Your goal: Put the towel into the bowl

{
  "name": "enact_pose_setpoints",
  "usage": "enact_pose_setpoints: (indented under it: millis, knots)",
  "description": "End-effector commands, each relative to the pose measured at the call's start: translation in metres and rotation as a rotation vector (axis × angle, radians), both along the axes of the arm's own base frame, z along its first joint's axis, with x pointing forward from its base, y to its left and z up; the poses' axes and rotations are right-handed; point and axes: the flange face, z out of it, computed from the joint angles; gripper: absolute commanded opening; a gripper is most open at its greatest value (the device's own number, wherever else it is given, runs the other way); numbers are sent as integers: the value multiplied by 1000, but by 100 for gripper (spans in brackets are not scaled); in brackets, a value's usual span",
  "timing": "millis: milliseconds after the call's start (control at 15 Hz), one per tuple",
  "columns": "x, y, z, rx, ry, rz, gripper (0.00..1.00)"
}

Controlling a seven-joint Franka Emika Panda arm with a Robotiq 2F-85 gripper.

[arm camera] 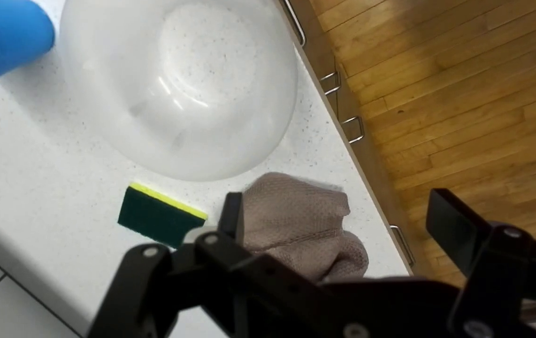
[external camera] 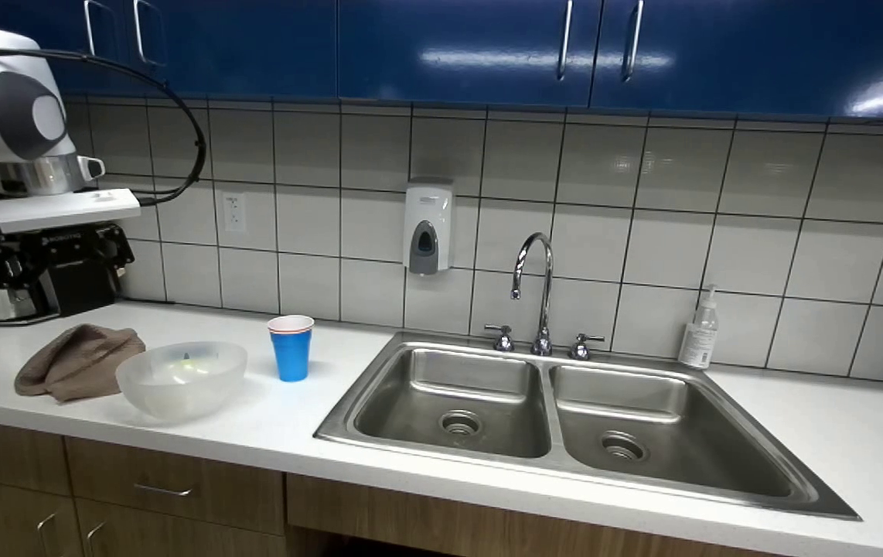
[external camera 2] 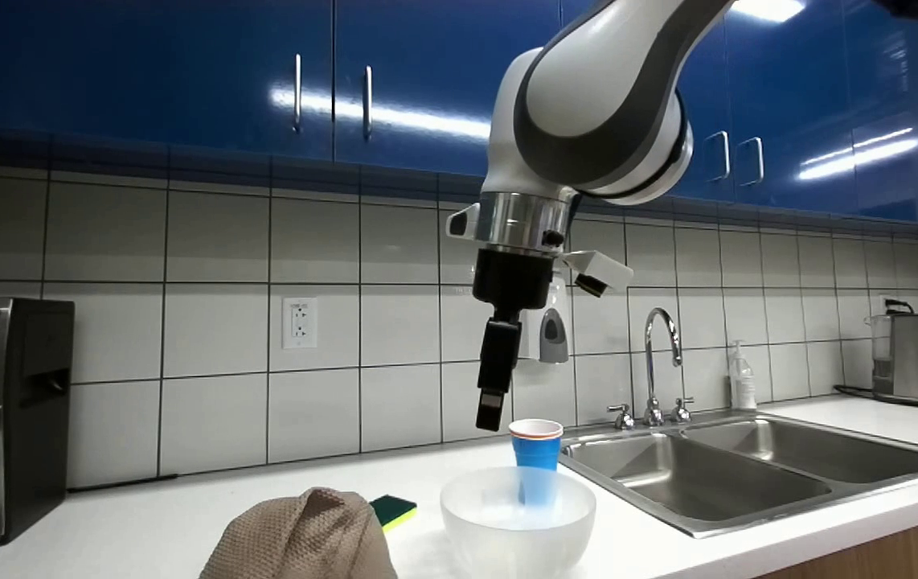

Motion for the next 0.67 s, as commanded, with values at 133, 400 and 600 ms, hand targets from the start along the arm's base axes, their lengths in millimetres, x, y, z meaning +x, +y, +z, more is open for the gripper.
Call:
enact_pose_setpoints:
  millis: [133, 400, 600]
  knots:
    - [23, 45, -5, -40, -43, 116, 100]
    - [31, 72, -11, -54, -56, 184, 100]
    - [39, 91, -16, -66, -59, 226, 100]
